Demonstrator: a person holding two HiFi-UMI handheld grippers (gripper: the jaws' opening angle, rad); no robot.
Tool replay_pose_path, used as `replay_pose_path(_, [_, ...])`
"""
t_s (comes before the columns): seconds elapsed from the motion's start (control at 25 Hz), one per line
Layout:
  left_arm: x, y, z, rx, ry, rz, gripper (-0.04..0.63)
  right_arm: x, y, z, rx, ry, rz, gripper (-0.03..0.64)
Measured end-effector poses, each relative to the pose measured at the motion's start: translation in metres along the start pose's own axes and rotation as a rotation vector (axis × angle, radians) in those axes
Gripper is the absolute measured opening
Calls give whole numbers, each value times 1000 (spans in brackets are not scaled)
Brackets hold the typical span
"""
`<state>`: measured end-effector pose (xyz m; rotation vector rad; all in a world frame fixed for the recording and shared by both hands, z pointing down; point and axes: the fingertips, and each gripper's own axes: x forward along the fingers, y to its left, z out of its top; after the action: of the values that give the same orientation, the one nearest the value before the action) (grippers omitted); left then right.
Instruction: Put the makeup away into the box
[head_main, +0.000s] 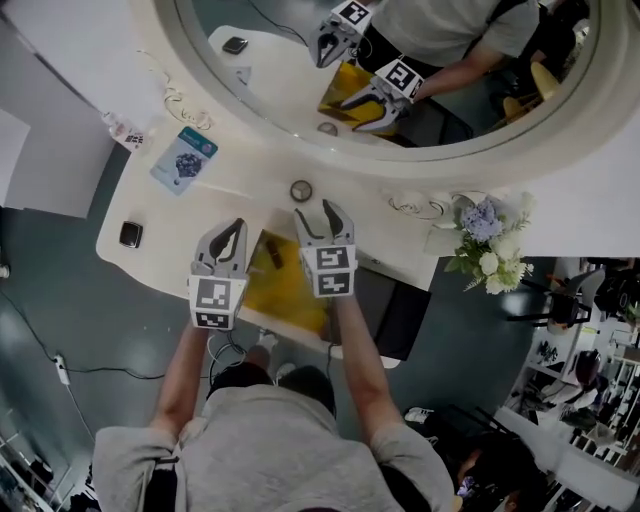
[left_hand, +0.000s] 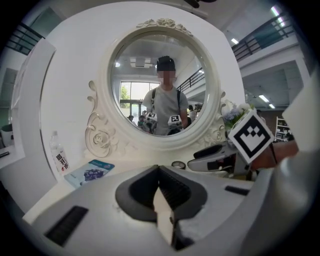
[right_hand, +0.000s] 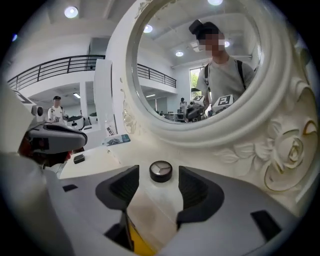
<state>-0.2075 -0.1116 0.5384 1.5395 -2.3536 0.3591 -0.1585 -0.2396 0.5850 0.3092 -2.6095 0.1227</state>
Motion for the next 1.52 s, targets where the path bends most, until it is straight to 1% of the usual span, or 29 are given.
replay_pose_path(0.12, [5, 5, -10, -12, 21, 3, 5, 21, 1, -10, -2, 74, 13, 267])
replay_pose_path(0.2, [7, 6, -15, -19, 31, 0, 3, 31, 0, -13, -15, 103, 14, 278])
replay_pose_path(0.32, [9, 9, -22, -31, 44, 3, 3, 41, -1, -11, -39, 123, 9, 278])
replay_pose_path(0.48, [9, 11, -27, -46, 52, 11, 3, 48, -3, -10, -33, 154, 9, 278])
replay_pose_path(0.64, [9, 15, -28, -61, 49, 19, 5, 54, -8, -12, -38, 179, -16, 276])
replay_pose_path(0.72, [9, 18, -30, -65, 50, 23, 4, 54, -8, -13, -43, 189, -16, 273])
replay_pose_path(0.8, [8, 20, -31, -68, 51, 29, 4, 54, -9, -14, -56, 192, -21, 219])
replay_pose_path(0.88, [7, 21, -33, -71, 53, 33, 5, 54, -10, -15, -64, 198, -20, 218])
replay_pose_path(1.04, [4, 20, -34, -75, 52, 36, 4, 54, -10, -14, -68, 193, -14, 215])
replay_pose_path(1.16, [2, 19, -30, -70, 42, 35, 4, 48, -6, -7, -75, 181, -6, 215])
replay_pose_path(1.36, [-7, 15, -22, -60, 24, 34, 4, 22, 2, 12, -87, 130, 3, 213])
replay_pose_path(1.52, [-18, 12, -20, -59, 11, 39, 4, -4, 14, 23, -117, 66, 15, 213])
